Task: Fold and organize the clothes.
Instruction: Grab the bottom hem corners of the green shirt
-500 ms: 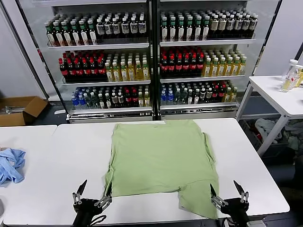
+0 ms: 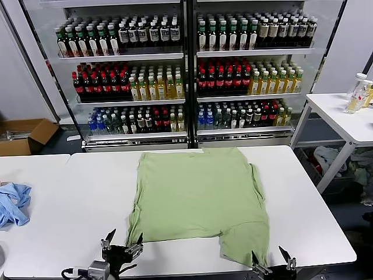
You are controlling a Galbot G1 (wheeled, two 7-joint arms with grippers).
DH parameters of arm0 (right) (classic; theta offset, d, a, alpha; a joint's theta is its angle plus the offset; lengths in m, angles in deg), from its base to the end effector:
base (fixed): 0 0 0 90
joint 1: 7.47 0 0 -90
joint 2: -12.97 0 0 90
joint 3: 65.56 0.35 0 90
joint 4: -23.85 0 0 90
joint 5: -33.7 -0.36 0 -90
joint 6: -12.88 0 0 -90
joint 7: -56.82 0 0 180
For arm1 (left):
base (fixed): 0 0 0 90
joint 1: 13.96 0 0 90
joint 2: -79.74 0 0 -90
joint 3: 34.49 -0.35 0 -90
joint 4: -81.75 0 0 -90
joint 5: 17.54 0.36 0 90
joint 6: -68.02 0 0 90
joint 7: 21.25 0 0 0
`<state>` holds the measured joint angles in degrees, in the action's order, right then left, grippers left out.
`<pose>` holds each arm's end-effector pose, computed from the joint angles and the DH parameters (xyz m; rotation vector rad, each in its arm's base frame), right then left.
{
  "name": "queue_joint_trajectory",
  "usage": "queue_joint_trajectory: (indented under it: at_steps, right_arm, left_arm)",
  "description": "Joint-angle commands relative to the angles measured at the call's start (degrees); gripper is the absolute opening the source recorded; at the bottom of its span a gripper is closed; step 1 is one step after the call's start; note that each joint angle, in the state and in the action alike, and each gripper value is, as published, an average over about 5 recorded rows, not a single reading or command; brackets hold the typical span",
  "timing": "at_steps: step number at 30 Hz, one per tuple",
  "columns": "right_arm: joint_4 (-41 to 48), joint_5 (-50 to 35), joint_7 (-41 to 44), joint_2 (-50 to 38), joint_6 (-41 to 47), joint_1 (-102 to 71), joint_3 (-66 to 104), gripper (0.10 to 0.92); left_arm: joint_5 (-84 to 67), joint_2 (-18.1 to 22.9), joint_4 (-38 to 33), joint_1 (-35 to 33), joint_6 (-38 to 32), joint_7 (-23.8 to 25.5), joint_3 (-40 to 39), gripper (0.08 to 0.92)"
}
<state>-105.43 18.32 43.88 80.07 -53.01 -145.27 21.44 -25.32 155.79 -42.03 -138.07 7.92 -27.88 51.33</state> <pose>0.0994 -0.0341 -0.2855 0.0914 -2.5324 0.1549 0.1626 0.0150 -0.2921 -0.0942 -2.5943 -0.1434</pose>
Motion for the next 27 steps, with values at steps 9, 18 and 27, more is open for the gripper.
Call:
queue_joint_trajectory:
  at_steps: [9, 18, 27]
  right_arm:
    - [1.3, -0.6, 0.4, 0.5, 0.3, -0.1, -2.2, 0.608]
    - [0.5, -0.8, 1.3, 0.5, -0.6, -0.6, -1.9, 0.348]
    - [-2.5, -0.8, 2.4, -0.6, -4.3, -1.3, 0.0, 0.121]
  left_arm:
    - [-8.6, -1.9, 3.2, 2.5, 3.4, -1.0, -0.8, 0.719]
    - [-12.6, -2.5, 1.9, 1.4, 3.3, -0.6, -0.1, 0.476]
    - [-17.8, -3.5, -3.1, -1.3, 3.2, 0.9, 1.6, 0.199]
